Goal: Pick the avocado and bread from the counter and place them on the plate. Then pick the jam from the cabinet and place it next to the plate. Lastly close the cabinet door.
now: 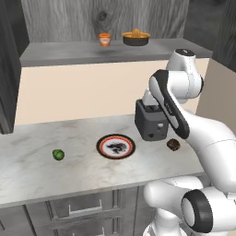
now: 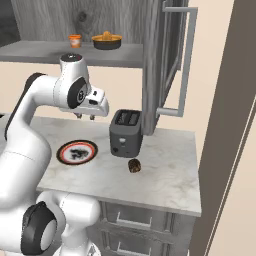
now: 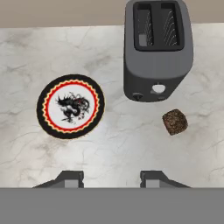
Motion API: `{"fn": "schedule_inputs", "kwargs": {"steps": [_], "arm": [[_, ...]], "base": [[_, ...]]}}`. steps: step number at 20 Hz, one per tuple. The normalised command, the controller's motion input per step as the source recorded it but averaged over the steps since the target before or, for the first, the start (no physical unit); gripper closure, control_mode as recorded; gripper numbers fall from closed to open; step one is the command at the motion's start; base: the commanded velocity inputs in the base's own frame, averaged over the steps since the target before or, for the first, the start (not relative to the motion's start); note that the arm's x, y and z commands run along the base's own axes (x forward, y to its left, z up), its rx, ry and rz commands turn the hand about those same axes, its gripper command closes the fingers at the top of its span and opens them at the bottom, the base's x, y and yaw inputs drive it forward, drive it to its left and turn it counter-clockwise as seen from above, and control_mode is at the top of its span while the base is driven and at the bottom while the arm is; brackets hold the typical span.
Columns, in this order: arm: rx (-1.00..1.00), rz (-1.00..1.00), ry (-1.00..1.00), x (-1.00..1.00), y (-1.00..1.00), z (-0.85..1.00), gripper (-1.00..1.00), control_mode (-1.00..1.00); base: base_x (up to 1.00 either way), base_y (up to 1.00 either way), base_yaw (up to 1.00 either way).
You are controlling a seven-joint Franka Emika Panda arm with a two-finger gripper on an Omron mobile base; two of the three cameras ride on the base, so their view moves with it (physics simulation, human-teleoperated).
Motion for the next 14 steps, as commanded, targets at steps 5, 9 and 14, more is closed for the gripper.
{"fn": "schedule_inputs", "kwargs": {"steps": [5,9,14], "arm": [[0.00,0.00,0.00,0.00,0.00,-0.14,-1.00,-1.00],[0.00,0.00,-0.01,0.00,-0.09,-0.36,-1.00,-1.00],[0.00,0.01,0.00,0.00,-0.12,-0.32,-1.00,-1.00]], "base": [[0.00,0.00,0.00],[0.00,0.00,0.00],[0.00,0.00,0.00]]}}
